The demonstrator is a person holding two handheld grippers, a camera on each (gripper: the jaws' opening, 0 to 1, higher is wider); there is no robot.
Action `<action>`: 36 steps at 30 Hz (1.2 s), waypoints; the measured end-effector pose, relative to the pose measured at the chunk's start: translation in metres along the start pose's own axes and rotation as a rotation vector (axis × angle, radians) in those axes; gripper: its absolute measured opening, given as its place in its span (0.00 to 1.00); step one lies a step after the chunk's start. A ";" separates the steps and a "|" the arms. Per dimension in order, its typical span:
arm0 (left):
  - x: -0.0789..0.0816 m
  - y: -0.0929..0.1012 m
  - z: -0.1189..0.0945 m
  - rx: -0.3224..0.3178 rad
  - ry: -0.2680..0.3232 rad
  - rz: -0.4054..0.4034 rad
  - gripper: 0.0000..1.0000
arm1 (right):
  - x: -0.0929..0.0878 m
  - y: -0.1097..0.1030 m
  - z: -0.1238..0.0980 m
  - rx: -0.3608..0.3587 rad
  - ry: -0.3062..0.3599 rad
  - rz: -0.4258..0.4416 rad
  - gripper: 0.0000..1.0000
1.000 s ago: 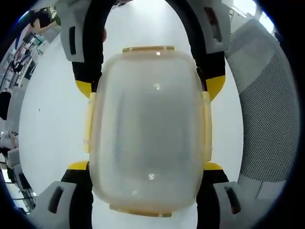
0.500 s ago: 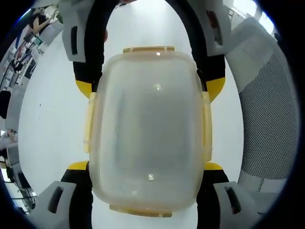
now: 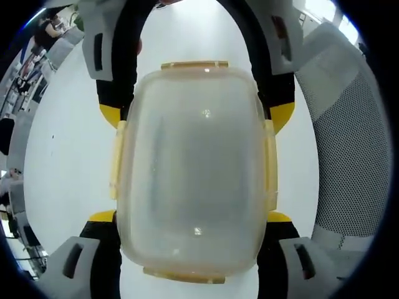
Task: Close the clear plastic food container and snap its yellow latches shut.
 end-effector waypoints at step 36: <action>-0.002 -0.013 0.000 -0.008 0.011 0.013 0.92 | 0.000 0.011 0.007 0.005 -0.009 0.009 0.90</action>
Point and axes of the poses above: the point that each gripper's makers call its tool centre point, and the gripper's own axes: z roughly forward along the fingers, y roughly to its right, x roughly out of its top, the point moved 9 cm from there along -z, roughly backward along the fingers, and after that the axes turned 15 degrees about -x, right-handed, at the moved point
